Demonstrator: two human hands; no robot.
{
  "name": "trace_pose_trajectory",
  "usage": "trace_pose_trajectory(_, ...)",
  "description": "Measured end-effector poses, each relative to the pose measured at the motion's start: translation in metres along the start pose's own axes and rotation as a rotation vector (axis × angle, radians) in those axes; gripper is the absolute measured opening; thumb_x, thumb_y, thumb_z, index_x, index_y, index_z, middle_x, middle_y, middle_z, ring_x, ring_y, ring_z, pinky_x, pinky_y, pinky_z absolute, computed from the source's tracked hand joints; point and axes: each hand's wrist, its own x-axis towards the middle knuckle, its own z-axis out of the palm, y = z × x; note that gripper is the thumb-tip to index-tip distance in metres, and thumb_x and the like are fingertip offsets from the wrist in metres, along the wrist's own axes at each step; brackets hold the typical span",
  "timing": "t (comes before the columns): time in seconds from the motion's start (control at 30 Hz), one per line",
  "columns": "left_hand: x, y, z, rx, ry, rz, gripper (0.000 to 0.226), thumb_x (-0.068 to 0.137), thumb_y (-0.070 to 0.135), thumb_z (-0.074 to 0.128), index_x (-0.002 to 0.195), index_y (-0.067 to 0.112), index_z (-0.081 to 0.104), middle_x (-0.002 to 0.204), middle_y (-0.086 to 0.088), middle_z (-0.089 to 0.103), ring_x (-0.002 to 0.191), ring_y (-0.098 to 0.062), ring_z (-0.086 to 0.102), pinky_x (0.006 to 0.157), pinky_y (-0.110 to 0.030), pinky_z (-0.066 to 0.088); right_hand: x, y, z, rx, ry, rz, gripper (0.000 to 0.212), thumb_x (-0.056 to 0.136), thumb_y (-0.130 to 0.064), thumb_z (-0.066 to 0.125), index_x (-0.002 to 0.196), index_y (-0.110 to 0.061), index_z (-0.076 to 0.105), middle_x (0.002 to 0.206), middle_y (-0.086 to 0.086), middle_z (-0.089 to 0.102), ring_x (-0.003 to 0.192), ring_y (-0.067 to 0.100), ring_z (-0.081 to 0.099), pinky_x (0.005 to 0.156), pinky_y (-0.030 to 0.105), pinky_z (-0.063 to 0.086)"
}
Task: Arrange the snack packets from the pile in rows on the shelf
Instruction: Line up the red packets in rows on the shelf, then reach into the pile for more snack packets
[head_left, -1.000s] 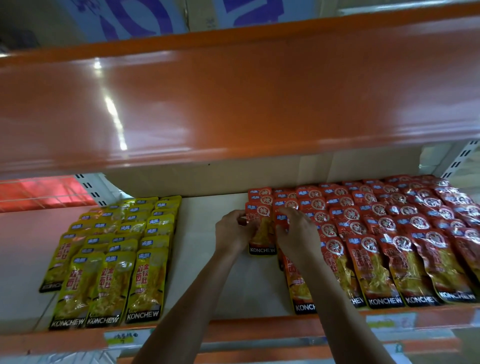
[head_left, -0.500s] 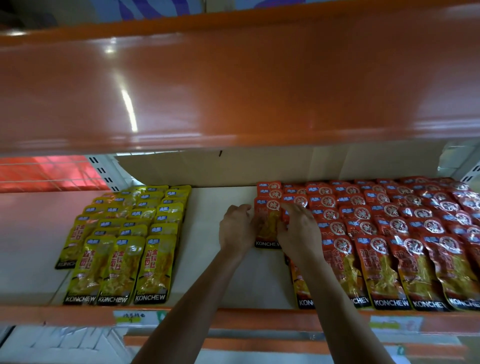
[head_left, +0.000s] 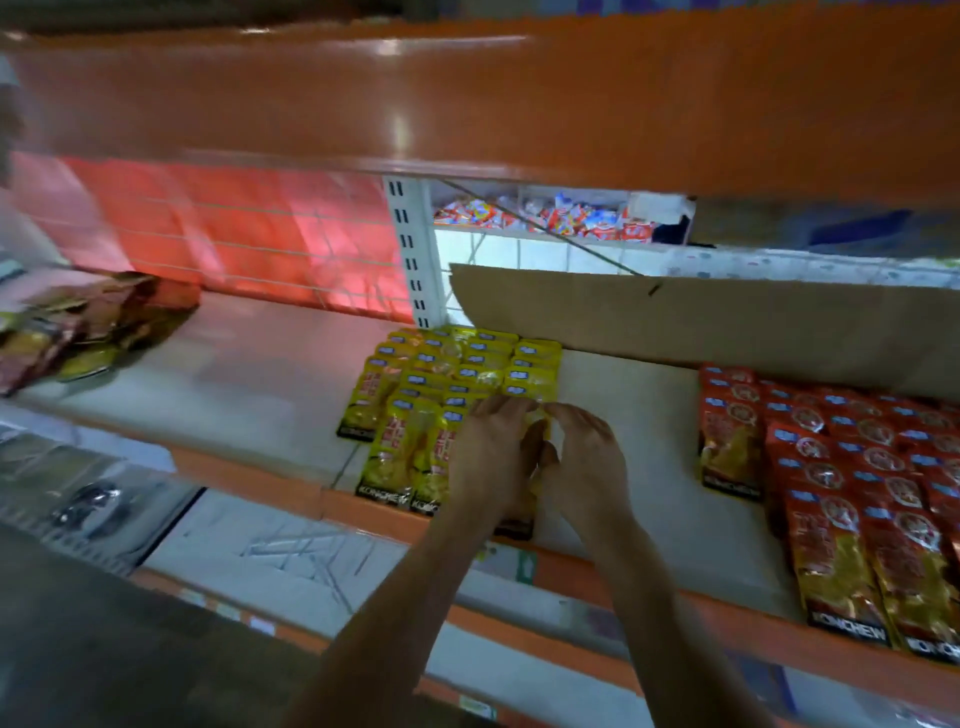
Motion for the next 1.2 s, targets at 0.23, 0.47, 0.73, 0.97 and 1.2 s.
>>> trace_pose_trajectory(0.23, -0.030, -0.117, -0.098, 0.112, 0.110, -0.131, 0.031, 0.077, 0.032, 0.052, 0.094, 0.015, 0.072, 0.090, -0.011, 0.069, 0.082, -0.037, 0.062, 0.064, -0.041, 0.055, -0.017, -0.117, 0.106, 0.039, -0.094, -0.088, 0.038, 0.075, -0.006, 0.060, 0.112, -0.013, 0.063, 0.108, 0.010, 0.067, 0.104, 0.034, 0.059, 0.086, 0.038, 0.044)
trace_pose_trajectory(0.47, -0.061, -0.209, -0.167, 0.161, 0.183, -0.220, 0.032, 0.075, 0.027, 0.063, 0.099, 0.008, 0.072, 0.096, -0.013, 0.070, 0.090, -0.037, 0.062, 0.077, -0.039, 0.052, -0.035, -0.197, 0.185, 0.117, -0.180, -0.162, 0.044, 0.083, -0.005, 0.059, 0.126, -0.006, 0.057, 0.127, 0.010, 0.060, 0.120, 0.030, 0.051, 0.100, 0.032, 0.036)
trace_pose_trajectory(0.73, -0.055, -0.306, -0.218, 0.202, 0.218, -0.406, 0.038, 0.085, 0.027, 0.069, 0.119, 0.012, 0.065, 0.121, -0.010, 0.062, 0.115, -0.033, 0.051, 0.094, -0.042, 0.044, -0.004, -0.272, 0.262, 0.114, -0.297, -0.227, 0.043, 0.092, -0.021, 0.058, 0.134, -0.016, 0.052, 0.138, -0.001, 0.052, 0.128, 0.019, 0.045, 0.107, 0.028, 0.032)
trace_pose_trajectory(0.97, -0.009, -0.404, -0.259, 0.307, 0.241, -0.561, 0.046, 0.089, 0.034, 0.064, 0.129, 0.014, 0.056, 0.130, -0.008, 0.055, 0.120, -0.031, 0.044, 0.095, -0.039, 0.039, 0.066, -0.335, 0.339, 0.179, -0.333, -0.219, 0.040, 0.090, -0.017, 0.058, 0.130, -0.013, 0.053, 0.135, 0.004, 0.055, 0.124, 0.023, 0.049, 0.105, 0.032, 0.035)
trace_pose_trajectory(1.2, 0.043, -0.493, -0.291, 0.347, 0.322, -0.727, 0.049, 0.091, 0.029, 0.059, 0.133, 0.006, 0.049, 0.132, -0.015, 0.052, 0.122, -0.034, 0.044, 0.101, -0.040, 0.033, 0.150, -0.392, 0.399, 0.246, -0.319, -0.127, 0.026, 0.086, -0.020, 0.057, 0.110, -0.013, 0.062, 0.109, 0.010, 0.066, 0.104, 0.032, 0.058, 0.085, 0.036, 0.045)
